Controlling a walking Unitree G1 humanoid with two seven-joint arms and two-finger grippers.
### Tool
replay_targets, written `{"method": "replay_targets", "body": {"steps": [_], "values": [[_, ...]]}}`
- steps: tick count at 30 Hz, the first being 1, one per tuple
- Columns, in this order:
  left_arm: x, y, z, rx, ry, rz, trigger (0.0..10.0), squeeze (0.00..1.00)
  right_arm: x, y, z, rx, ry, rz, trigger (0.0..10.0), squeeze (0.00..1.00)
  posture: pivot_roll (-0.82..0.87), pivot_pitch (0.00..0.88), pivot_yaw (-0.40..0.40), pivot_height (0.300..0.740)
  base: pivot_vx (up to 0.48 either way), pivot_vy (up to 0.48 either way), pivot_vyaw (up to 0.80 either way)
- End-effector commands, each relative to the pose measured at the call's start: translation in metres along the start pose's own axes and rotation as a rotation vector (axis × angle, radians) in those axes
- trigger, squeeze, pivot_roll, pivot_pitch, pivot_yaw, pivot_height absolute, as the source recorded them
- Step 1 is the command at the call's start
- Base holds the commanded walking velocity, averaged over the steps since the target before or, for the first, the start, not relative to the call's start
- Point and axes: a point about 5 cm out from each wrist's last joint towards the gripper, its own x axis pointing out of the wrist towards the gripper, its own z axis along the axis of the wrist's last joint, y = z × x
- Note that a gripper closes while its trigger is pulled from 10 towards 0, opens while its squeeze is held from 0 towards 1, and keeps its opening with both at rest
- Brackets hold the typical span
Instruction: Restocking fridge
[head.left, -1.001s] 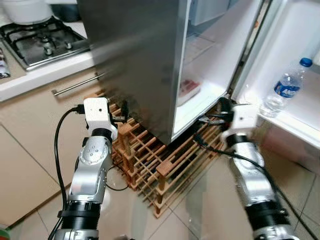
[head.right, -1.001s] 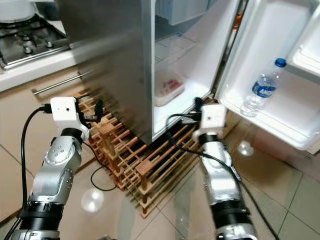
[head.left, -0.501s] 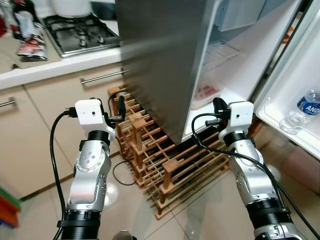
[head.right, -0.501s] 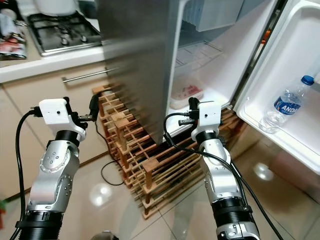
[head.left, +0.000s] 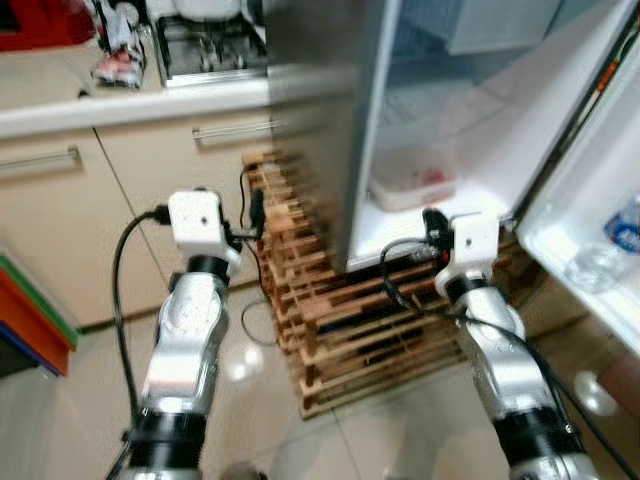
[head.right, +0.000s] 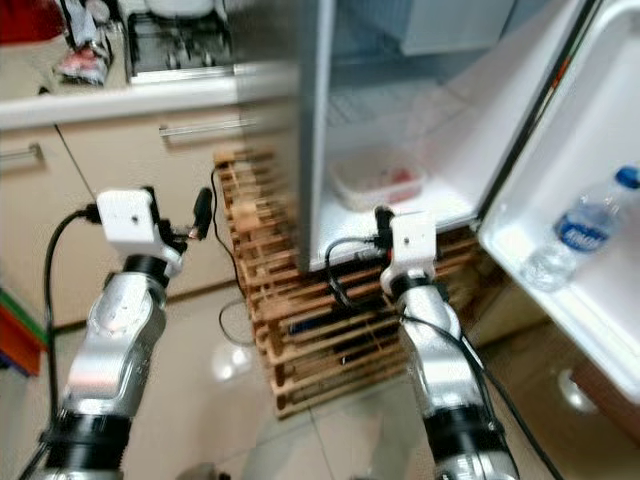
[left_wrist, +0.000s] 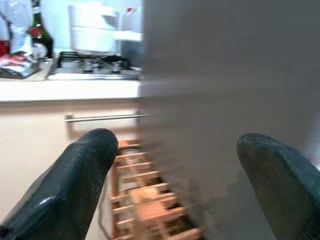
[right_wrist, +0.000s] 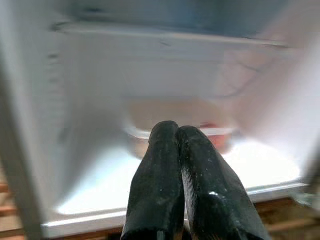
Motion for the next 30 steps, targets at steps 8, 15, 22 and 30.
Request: {"method": "replay_targets", "body": {"steps": [8, 15, 22, 30], "values": [[-0.0014, 0.0064, -0.0037, 0.006, 0.027, 0.022, 10.0, 0.0, -0.002, -0.0022, 0.0024, -0.015, -0.01, 0.002, 10.0, 0.0, 0.0, 0.0, -0.018, 0.74, -0.033, 0.162, 0.46], [-0.0008, 0.0057, -0.0041, 0.036, 0.025, 0.011, 10.0, 0.0, -0.0016, -0.0024, -0.0001, -0.008, -0.001, -0.009, 10.0, 0.0, 0.01, 0.0, -0.017, 0.74, 0.0, 0.334, 0.51], [-0.0023, 0.0027, -0.0035, -0.021, 0.022, 0.002, 10.0, 0.0, -0.0031, -0.0004, -0.0026, -0.009, 0.005, -0.004, 10.0, 0.0, 0.01, 0.0, -0.015, 0.74, 0.0, -0.035, 0.0], [-0.0015, 0.0056, -0.0063, -0.01, 0.042, 0.027, 10.0, 0.0, -0.0033, -0.0036, 0.0036, -0.02, -0.035, -0.025, 10.0, 0.0, 0.0, 0.0, -0.019, 0.74, 0.0, 0.059, 0.0]]}}
